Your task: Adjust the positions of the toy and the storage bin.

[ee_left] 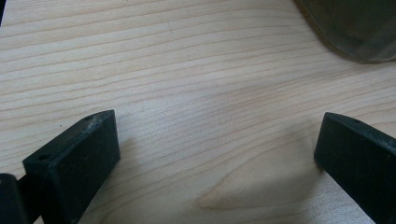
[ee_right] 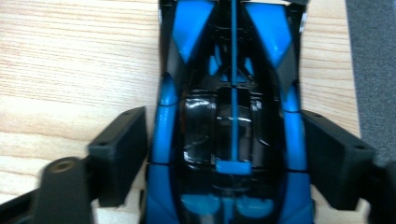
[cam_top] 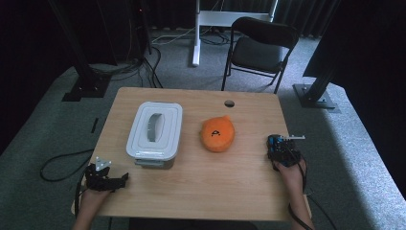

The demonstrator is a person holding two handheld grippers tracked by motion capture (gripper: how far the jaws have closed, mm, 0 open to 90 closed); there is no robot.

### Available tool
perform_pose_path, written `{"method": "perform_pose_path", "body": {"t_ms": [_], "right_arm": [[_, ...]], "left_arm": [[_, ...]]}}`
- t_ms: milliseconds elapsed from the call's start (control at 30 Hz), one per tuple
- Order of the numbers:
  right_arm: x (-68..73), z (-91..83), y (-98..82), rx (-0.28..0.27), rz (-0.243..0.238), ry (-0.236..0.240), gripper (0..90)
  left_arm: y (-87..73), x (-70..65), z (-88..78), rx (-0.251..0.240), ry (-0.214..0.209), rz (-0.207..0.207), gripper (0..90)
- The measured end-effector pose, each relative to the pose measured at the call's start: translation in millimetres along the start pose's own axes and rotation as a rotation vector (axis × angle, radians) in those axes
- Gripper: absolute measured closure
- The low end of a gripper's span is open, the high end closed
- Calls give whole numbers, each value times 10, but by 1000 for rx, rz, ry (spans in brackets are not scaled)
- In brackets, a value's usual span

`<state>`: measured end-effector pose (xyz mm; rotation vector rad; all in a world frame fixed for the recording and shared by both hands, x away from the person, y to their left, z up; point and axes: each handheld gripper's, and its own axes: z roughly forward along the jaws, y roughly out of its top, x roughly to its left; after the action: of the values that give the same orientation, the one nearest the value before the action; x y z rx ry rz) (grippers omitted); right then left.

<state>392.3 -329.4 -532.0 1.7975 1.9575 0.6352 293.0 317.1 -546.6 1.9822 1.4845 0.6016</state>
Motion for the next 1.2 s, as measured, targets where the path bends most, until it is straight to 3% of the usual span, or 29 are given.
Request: {"method": "perform_pose_path", "body": {"t_ms": [167, 567, 967, 1200], "right_arm": [[-2, -17, -70, -44, 9, -6, 255], [-15, -38, -9, -17, 25, 1, 257], [-68, -394, 75, -73, 13, 22, 262], [-127, -591, 31, -110, 41, 30, 262]], "left_arm": [[-1, 0, -1, 0, 1, -1, 5], [-1, 0, -1, 0, 1, -1, 5], [-1, 0, -1, 0, 1, -1, 5], [-1, 0, -1, 0, 1, -1, 5]]}}
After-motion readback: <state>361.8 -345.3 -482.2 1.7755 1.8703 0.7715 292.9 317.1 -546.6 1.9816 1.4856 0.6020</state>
